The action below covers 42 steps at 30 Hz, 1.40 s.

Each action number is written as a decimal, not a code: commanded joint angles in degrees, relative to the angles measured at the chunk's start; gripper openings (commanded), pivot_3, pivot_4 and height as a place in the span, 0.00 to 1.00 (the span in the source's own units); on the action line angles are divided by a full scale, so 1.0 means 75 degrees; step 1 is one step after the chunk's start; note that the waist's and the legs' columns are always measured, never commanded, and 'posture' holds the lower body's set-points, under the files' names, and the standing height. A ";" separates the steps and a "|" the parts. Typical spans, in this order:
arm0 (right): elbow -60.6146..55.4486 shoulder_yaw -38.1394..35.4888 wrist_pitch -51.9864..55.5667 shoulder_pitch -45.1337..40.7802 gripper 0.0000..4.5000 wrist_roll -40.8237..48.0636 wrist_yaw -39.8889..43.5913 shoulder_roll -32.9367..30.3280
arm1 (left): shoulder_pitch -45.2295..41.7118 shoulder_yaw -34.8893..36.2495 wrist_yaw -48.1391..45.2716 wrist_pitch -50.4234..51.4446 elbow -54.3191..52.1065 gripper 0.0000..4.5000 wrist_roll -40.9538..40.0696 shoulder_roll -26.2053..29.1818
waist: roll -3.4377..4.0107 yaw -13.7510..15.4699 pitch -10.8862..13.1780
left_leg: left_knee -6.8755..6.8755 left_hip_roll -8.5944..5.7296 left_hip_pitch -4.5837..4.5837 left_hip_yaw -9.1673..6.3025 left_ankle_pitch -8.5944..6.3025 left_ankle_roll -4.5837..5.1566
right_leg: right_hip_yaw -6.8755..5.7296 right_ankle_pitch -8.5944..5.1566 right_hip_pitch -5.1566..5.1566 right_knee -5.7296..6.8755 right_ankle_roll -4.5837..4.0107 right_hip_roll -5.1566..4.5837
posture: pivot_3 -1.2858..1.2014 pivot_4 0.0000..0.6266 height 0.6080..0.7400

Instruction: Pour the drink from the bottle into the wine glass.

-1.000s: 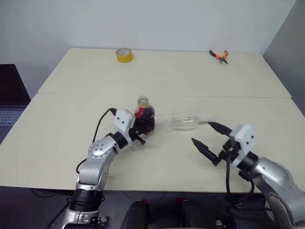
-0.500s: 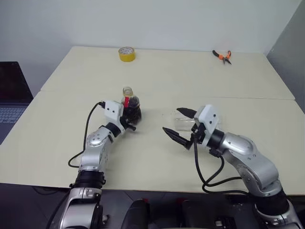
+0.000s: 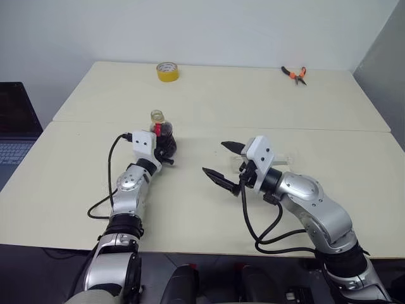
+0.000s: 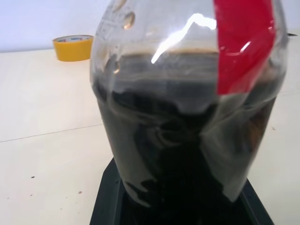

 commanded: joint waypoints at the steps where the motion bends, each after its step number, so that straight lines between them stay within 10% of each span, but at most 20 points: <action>1: -0.0220 -0.0023 0.0021 -0.0109 1.00 0.0014 0.0048 0.0057 | -0.0142 0.0156 0.0162 -0.0265 -0.0055 0.19 0.0023 0.0003 | 0.0000 -0.0002 0.0000 | 0.0000 0.0000 0.0001 0.0000 0.0000 0.0000 | 0.0000 0.0000 0.0000 0.0003 0.0000 0.0000 | 0.52 0.24 1.00; 4: -0.0256 -0.0045 0.0074 -0.0100 1.00 0.0030 0.0055 0.0071 | -0.0156 0.0185 0.0194 -0.0180 -0.0034 0.19 -0.0056 -0.0033 | 0.0000 -0.0003 0.0000 | 0.0000 0.0000 0.0001 0.0000 0.0000 0.0000 | 0.0000 0.0000 -0.0001 0.0005 0.0000 0.0000 | 0.52 0.24 1.00; 16: -0.0410 -0.0175 0.0158 0.0035 1.00 0.0079 0.0136 -0.0043 | 0.0534 0.0057 0.0291 0.0062 -0.1194 1.00 -0.0010 -0.0161 | 0.0000 -0.0020 0.0000 | -0.0001 0.0000 0.0002 0.0001 0.0000 -0.0001 | 0.0002 0.0000 -0.0001 0.0004 0.0000 0.0000 | 0.52 0.24 1.00; 32: -0.1220 -0.1967 -0.0806 0.2117 1.00 -0.0890 -0.0586 -0.1161 | 0.4868 -0.0596 -0.0298 0.2478 -0.6918 1.00 -0.0095 0.0626 | -0.0002 -0.0025 -0.0004 | -0.0011 0.0004 0.0007 0.0008 -0.0004 -0.0006 | 0.0013 -0.0001 0.0007 -0.0011 0.0000 -0.0007 | 0.52 0.24 1.00; 42: -0.0357 -0.0702 -0.2442 0.2639 1.00 -0.4815 -0.1141 -0.2654 | 0.3970 -0.1224 -0.2250 0.4033 -0.7791 1.00 -0.1142 0.1772 | 0.0000 -0.0008 -0.0005 | -0.0014 0.0005 0.0020 0.0004 -0.0002 -0.0006 | 0.0006 -0.0002 0.0014 -0.0002 0.0001 0.0006 | 0.52 0.24 1.00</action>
